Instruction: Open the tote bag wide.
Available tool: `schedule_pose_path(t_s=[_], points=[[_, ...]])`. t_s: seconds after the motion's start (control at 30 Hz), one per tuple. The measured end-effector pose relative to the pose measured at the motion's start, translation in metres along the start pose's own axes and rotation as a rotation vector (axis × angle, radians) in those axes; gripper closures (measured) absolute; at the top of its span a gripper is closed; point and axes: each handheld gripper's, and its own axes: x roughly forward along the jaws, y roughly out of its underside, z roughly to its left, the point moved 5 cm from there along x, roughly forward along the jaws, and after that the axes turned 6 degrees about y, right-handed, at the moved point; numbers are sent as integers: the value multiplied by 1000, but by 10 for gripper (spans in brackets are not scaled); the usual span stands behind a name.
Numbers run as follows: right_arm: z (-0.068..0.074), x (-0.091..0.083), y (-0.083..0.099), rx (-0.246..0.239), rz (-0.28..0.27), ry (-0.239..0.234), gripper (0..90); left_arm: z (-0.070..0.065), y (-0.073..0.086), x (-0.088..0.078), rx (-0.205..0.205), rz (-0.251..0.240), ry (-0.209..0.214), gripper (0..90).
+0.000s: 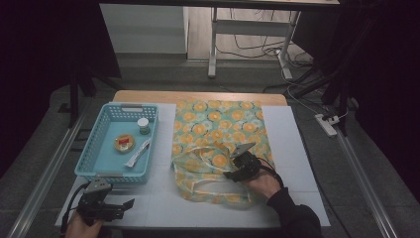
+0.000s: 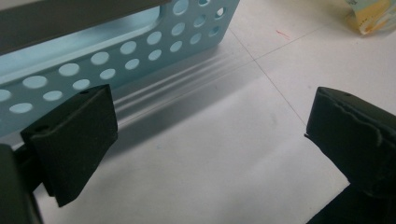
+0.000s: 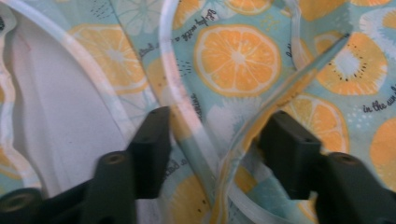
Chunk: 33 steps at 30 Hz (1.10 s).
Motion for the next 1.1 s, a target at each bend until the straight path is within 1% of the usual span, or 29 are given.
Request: schedule_pose_path(t_s=[0.03, 0.13, 0.17, 0.2, 0.23, 0.27, 0.33, 0.43, 0.47, 0.5, 0.53, 0.57, 0.6, 0.67, 0.73, 0.87, 1.0, 1.03, 1.07, 1.1], points=[[0, 0, 0, -2, -1, 4, 574, 0, 0, 0, 0, 1, -1, 23], [2, -1, -1, -2, -6, -7, 747, 0, 0, 0, 0, 3, 0, 23], [2, -1, -1, -2, -4, -5, 817, 0, 0, 0, 0, 3, 0, 23], [3, -1, -1, -5, -7, -12, 858, 0, 0, 0, 0, 3, 0, 23], [3, -1, -1, 4, -7, -23, 881, 0, 0, 0, 0, 2, -1, 23], [3, -1, -1, 4, -7, -23, 881, 0, 0, 0, 0, 2, 0, 23], [1, -1, -1, 31, -3, -44, 892, 0, 0, 0, -1, 3, 0, 23], [0, -3, -3, 39, -5, -55, 893, 0, 0, 0, -1, 2, 1, 24], [0, -5, -5, 46, -18, -56, 893, 0, 0, 0, -1, 1, 2, 24], [0, -5, -5, 46, -18, -56, 893, 0, 0, 0, -2, 2, 2, 24], [-2, -10, -8, 57, -41, -55, 893, 0, 0, 0, -3, 2, 2, 24], [-3, -12, -10, 65, -53, -57, 894, 0, 0, 0, -3, 2, 2, 24], [-4, -14, -11, 77, -60, -61, 894, 0, 0, 0, -2, 3, 2, 24], [-5, -14, -11, 83, -66, -64, 894, 0, 0, 0, -1, 2, 1, 24], [-7, -15, -13, 97, -75, -80, 895, 0, 0, 0, -3, 2, 2, 24], [-8, -19, -17, 106, -93, -98, 896, 0, 0, 0, -4, 3, 1, 24], [-13, -27, -26, 138, -141, -108, 896, 1, 0, 0, -5, 3, 3, 24], [-13, -27, -26, 138, -141, -108, 896, 1, 0, 0, -6, 3, 3, 24], [-15, -30, -31, 148, -159, -110, 897, 1, 0, 0, -6, 4, 2, 24], [-15, -30, -31, 148, -159, -110, 897, 1, 0, 0, -6, 4, 2, 24]])
